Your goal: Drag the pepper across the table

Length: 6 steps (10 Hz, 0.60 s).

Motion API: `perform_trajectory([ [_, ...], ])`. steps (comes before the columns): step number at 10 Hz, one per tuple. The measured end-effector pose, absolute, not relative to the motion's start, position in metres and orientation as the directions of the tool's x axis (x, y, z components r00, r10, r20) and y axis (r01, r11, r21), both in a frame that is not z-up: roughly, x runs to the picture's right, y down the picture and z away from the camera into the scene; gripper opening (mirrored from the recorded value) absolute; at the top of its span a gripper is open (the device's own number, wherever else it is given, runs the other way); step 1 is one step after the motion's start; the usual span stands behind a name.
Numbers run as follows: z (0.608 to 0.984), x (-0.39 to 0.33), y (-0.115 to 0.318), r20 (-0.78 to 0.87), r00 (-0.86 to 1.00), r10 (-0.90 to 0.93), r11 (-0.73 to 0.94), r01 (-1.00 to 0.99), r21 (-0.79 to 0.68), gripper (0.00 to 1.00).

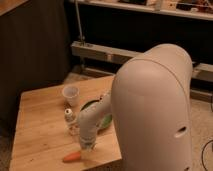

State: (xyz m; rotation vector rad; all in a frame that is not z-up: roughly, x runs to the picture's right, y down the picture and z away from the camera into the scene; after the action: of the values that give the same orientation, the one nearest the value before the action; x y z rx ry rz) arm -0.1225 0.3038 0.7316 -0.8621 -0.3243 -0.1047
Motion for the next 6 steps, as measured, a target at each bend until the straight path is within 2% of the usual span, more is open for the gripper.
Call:
perform_trajectory([
  [6,0.747,-0.138,0.302,0.335,0.942,0.029,0.637,0.240,-0.732,0.15],
])
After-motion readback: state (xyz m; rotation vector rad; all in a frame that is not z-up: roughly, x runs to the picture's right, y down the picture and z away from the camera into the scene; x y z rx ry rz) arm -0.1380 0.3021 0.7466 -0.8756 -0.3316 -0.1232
